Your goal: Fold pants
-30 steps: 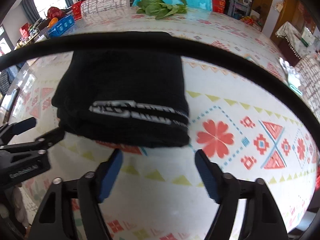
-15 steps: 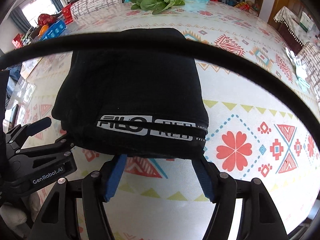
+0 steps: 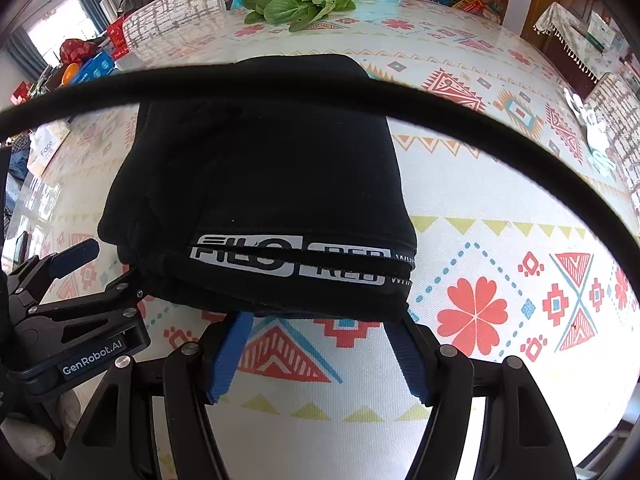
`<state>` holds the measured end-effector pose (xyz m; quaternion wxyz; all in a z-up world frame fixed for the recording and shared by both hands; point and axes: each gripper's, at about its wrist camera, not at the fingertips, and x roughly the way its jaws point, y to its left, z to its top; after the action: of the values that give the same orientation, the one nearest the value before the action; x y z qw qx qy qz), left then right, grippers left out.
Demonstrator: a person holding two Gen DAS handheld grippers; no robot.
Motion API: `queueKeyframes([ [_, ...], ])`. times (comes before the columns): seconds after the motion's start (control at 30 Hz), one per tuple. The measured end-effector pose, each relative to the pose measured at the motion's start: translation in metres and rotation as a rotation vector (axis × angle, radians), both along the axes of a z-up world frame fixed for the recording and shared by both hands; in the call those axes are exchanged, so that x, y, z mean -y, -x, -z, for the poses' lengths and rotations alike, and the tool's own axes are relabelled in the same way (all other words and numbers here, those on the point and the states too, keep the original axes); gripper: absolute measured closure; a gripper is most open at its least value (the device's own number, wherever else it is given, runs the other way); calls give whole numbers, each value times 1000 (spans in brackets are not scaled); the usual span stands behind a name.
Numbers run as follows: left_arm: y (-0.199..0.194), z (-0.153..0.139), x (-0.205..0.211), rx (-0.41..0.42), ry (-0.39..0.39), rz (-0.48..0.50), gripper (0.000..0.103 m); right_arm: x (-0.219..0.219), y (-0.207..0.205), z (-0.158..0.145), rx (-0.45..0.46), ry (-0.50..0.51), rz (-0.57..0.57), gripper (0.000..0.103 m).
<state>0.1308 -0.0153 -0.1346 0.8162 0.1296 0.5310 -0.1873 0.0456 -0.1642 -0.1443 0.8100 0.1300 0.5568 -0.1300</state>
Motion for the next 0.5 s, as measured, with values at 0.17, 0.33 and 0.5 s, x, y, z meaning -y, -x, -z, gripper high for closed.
queueKeyframes([
  [0.17,13,-7,-9,-9,17,-21,15,5,10,-5,17,1,10,30],
  [0.33,35,-17,-18,-8,27,-44,15,13,32,-15,50,-9,39,30],
  [0.5,62,-27,-22,12,30,-58,14,16,59,-20,72,-17,51,29],
])
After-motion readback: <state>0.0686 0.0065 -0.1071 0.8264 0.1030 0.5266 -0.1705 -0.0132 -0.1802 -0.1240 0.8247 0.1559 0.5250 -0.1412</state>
